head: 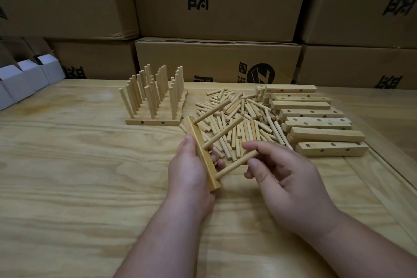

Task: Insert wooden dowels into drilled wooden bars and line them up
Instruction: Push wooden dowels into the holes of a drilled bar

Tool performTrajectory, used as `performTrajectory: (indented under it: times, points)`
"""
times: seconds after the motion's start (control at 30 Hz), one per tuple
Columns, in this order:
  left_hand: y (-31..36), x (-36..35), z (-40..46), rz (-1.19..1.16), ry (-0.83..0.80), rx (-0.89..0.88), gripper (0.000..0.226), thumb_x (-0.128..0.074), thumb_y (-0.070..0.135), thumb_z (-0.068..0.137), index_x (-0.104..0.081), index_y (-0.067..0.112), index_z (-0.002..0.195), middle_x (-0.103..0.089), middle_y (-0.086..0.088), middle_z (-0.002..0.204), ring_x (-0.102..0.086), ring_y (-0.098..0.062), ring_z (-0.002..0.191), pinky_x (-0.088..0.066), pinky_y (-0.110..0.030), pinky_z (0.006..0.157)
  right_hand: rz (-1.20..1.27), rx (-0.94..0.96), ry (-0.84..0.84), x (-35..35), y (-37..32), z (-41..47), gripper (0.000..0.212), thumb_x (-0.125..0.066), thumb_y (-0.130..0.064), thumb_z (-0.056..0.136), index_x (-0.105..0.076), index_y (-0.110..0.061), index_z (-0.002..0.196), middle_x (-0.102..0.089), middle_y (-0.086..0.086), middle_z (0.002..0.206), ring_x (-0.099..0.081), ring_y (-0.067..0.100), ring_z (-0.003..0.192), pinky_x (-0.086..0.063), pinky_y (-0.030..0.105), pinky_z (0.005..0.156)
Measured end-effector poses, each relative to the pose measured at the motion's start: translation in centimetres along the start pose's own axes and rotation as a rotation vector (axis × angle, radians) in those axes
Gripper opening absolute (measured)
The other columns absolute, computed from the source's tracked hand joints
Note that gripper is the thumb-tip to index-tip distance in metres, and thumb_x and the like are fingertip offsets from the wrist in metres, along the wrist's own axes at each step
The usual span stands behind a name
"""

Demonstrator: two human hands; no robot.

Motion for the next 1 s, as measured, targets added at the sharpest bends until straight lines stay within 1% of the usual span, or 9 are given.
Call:
performTrajectory:
  times: [0.2, 0.27, 0.37, 0.47, 0.57, 0.63, 0.7, 0.87, 1.0]
  points:
    - [0.0, 0.2, 0.2, 0.018, -0.036, -0.001, 0.042, -0.042, 0.044, 0.106, -0.062, 0.008, 0.115, -0.049, -0.005, 0.063, -0.048, -0.017, 0.053, -0.046, -0.027, 0.045, 0.017, -0.050, -0.086, 0.3, 0.2, 0.2, 0.015, -0.062, -0.022, 0.092, -0.068, -0.031, 0.102, -0.069, -0.006, 0.084, -0.069, 0.019, 0.078, -0.057, 0.032, 0.070]
    - [-0.1, 0.0, 0.1, 0.029, -0.060, -0.013, 0.041, -0.042, 0.043, 0.106, -0.062, 0.007, 0.112, -0.051, -0.005, 0.063, -0.048, -0.017, 0.052, -0.047, -0.028, 0.047, -0.056, -0.007, -0.146, 0.3, -0.1, 0.4, 0.007, -0.063, -0.030, 0.092, -0.069, -0.034, 0.090, -0.068, -0.012, 0.082, -0.067, 0.013, 0.078, -0.052, 0.024, 0.067]
    - [-0.5, -0.5, -0.2, 0.038, -0.115, -0.044, 0.036, -0.041, 0.037, 0.108, -0.061, 0.008, 0.104, -0.055, -0.005, 0.064, -0.049, -0.015, 0.049, -0.046, -0.029, 0.050, -0.154, 0.047, -0.254, -0.6, -0.4, 0.0, 0.015, -0.067, -0.025, 0.090, -0.068, -0.038, 0.083, -0.066, -0.022, 0.084, -0.065, 0.001, 0.082, -0.045, 0.010, 0.071]
    - [-0.6, -0.6, -0.3, 0.011, -0.138, -0.021, 0.035, -0.040, 0.035, 0.108, -0.062, 0.009, 0.100, -0.054, -0.005, 0.065, -0.047, -0.016, 0.049, -0.045, -0.030, 0.052, -0.119, 0.033, -0.279, -1.1, -0.1, -0.5, 0.007, -0.069, -0.023, 0.089, -0.073, -0.025, 0.084, -0.068, -0.018, 0.086, -0.067, 0.004, 0.086, -0.049, 0.016, 0.073]
    - [-0.4, -0.4, -0.1, 0.000, -0.113, -0.004, 0.035, -0.042, 0.037, 0.107, -0.061, 0.008, 0.103, -0.054, -0.005, 0.066, -0.048, -0.015, 0.048, -0.046, -0.029, 0.048, 0.003, -0.031, -0.271, -0.5, 0.1, -0.3, 0.007, -0.069, -0.033, 0.088, -0.074, -0.029, 0.088, -0.069, -0.012, 0.085, -0.068, 0.012, 0.082, -0.053, 0.024, 0.069]
    - [-0.4, -0.4, -0.1, 0.008, -0.113, -0.005, 0.034, -0.042, 0.037, 0.108, -0.059, 0.007, 0.106, -0.053, -0.006, 0.068, -0.047, -0.016, 0.049, -0.046, -0.029, 0.048, 0.109, -0.052, -0.218, 0.0, 0.3, -0.2, 0.019, -0.059, -0.040, 0.090, -0.072, -0.027, 0.087, -0.066, -0.001, 0.079, -0.064, 0.019, 0.072, -0.054, 0.035, 0.063]
    - [-0.5, -0.5, -0.1, 0.029, -0.118, -0.003, 0.033, -0.043, 0.037, 0.108, -0.059, 0.008, 0.107, -0.051, -0.006, 0.068, -0.047, -0.016, 0.050, -0.046, -0.030, 0.050, 0.201, -0.057, -0.067, 0.7, 0.4, -0.1, 0.030, -0.048, -0.042, 0.095, -0.070, -0.022, 0.091, -0.065, 0.008, 0.078, -0.062, 0.022, 0.067, -0.053, 0.038, 0.059]
    - [-0.7, -0.7, -0.3, 0.111, -0.162, -0.025, 0.024, -0.047, 0.034, 0.107, -0.060, 0.014, 0.108, -0.052, -0.004, 0.063, -0.049, -0.015, 0.051, -0.046, -0.029, 0.050, 0.231, -0.056, 0.225, 1.5, 0.8, 0.2, 0.026, -0.055, -0.032, 0.100, -0.065, -0.019, 0.119, -0.068, 0.006, 0.087, -0.059, 0.017, 0.059, -0.052, 0.026, 0.055]
    - [-0.7, -0.7, -0.4, 0.154, -0.190, -0.032, 0.024, -0.048, 0.035, 0.106, -0.061, 0.015, 0.110, -0.057, -0.003, 0.065, -0.051, -0.013, 0.052, -0.047, -0.029, 0.051, 0.157, -0.025, 0.257, 1.5, 0.8, 0.3, 0.024, -0.061, -0.023, 0.094, -0.069, -0.022, 0.116, -0.071, 0.001, 0.088, -0.062, 0.014, 0.057, -0.053, 0.022, 0.057]
Point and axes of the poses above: each hand's wrist, its own z-axis towards the middle knuckle, its own x-axis out of the back of the hand, y = z × x, the point moved 4 cm from there along z, towards the middle knuckle
